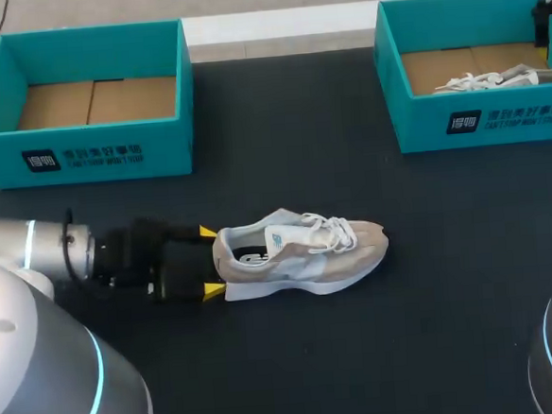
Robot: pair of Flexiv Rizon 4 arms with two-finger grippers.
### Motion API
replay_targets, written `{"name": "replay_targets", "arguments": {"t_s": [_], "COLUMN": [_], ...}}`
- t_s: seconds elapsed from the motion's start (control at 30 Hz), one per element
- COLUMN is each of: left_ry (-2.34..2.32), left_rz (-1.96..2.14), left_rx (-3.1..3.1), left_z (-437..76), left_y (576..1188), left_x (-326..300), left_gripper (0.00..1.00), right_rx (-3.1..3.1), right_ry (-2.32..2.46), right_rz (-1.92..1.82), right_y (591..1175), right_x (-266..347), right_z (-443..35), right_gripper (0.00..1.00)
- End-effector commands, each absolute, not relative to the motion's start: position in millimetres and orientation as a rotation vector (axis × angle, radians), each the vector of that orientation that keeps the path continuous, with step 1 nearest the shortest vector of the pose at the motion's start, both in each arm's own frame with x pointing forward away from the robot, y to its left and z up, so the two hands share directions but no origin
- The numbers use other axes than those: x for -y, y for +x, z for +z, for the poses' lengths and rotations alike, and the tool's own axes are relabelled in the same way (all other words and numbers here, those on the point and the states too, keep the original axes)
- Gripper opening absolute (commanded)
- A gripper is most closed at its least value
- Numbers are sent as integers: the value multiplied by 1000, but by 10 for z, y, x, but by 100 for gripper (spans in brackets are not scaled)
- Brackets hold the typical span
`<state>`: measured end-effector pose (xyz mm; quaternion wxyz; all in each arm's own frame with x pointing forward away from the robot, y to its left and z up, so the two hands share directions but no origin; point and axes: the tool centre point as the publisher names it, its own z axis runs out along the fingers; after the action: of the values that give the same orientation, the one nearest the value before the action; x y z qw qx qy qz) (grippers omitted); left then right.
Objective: Take the shoe out of the shoebox, open the shoe tongue, remove and reinsert the insole, then place the shoe into the shoebox
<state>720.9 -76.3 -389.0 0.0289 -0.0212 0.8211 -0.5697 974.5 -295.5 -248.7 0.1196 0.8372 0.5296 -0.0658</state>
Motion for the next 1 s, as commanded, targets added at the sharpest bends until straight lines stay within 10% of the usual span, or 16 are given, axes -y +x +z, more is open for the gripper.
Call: {"name": "replay_targets", "arguments": {"t_s": [0.03,0.93,1.0], "left_ry": [-58,-57,-63], "left_rz": [-1765,-1680,-1678], "left_rx": [-2547,-2583,-2585], "left_z": [-3924,-4220,-4243], "left_y": [7242,7290,7298], "left_x": [880,1124,1115], "left_gripper": [100,100,80], "right_rx": [-1548,-1548,-1548], "right_ry": [2447,2447,2447], "right_rz": [-190,-190,-190], "right_y": [9743,9743,9743], "right_x": [2956,2956,2956], "right_z": [-2487,-2487,-2487], "right_gripper": [100,100,100]}}
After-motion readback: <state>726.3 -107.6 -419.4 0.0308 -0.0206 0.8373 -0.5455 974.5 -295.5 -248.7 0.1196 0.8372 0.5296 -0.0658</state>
